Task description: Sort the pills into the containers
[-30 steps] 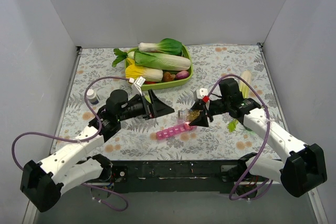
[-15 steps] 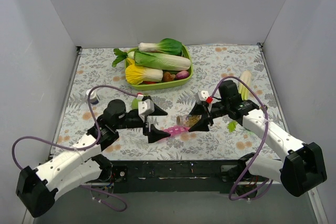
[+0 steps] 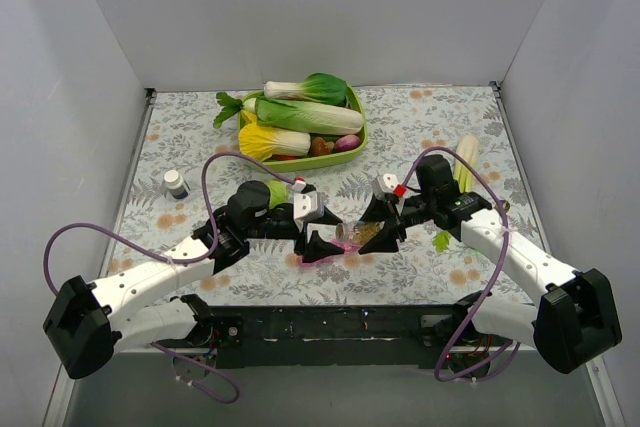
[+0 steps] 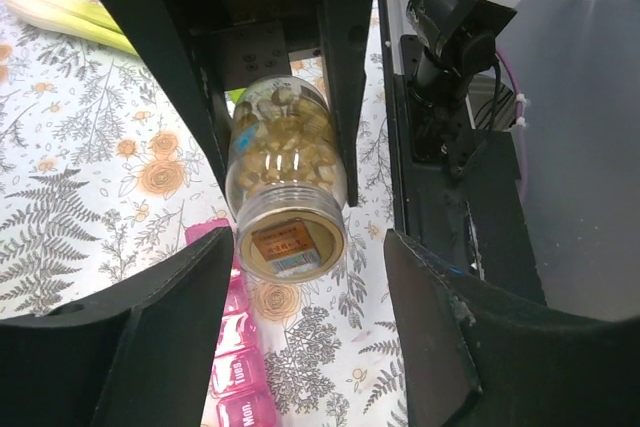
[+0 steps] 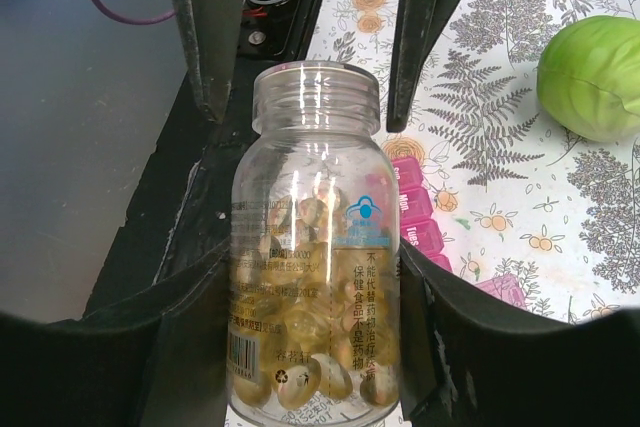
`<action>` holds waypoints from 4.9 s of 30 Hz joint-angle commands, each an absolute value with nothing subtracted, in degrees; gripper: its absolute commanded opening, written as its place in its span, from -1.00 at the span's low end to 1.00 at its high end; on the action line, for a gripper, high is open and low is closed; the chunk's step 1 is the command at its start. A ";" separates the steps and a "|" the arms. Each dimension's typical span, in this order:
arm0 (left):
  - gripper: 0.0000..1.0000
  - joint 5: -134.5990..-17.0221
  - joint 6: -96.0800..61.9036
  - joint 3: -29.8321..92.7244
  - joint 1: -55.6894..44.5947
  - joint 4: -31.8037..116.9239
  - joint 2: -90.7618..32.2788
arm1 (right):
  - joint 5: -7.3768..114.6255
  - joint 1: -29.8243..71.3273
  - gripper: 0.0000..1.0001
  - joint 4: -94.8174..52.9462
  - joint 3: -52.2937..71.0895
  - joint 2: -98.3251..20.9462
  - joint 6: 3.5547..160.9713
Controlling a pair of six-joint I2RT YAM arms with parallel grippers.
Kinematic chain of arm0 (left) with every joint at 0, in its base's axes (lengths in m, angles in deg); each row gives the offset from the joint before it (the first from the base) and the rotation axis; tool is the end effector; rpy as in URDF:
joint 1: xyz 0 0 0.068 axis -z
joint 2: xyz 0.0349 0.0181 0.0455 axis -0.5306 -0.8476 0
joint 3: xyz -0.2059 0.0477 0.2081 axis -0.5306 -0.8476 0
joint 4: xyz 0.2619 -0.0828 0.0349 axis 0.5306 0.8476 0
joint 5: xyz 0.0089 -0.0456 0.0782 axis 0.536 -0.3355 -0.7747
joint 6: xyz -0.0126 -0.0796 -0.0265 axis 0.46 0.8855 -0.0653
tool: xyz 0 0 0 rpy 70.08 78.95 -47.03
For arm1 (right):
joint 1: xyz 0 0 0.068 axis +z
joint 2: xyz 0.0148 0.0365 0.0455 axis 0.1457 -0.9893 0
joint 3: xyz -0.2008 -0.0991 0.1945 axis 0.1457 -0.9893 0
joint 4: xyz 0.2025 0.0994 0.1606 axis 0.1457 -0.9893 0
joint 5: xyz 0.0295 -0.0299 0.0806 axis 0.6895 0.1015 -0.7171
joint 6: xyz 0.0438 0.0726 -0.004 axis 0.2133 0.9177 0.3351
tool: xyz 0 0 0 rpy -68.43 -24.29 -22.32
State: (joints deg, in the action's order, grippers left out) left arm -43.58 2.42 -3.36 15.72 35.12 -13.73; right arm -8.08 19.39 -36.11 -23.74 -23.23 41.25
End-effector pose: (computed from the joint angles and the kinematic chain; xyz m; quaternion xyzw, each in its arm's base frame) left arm 0.1436 -0.2304 0.2889 0.3197 0.6952 -0.5802 0.2792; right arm 0.1824 0.1751 0.2659 -0.5923 0.5098 0.4925 0.3830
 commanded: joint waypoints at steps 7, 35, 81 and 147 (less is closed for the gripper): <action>-0.01 -46.45 7.98 -0.64 16.29 32.71 -15.53 | -9.66 19.49 -0.97 -33.61 -23.87 -23.35 42.31; -1.00 -54.45 25.47 3.66 16.47 40.36 -17.20 | -3.86 20.80 0.64 -36.43 -22.47 -23.35 40.91; 0.96 -61.23 36.75 0.69 14.01 51.35 -4.92 | -1.40 20.81 -0.97 -37.04 -22.47 -22.47 40.12; 0.96 -61.49 72.68 7.09 14.89 45.54 -16.07 | 1.50 20.36 -0.97 -36.25 -23.43 -21.59 39.76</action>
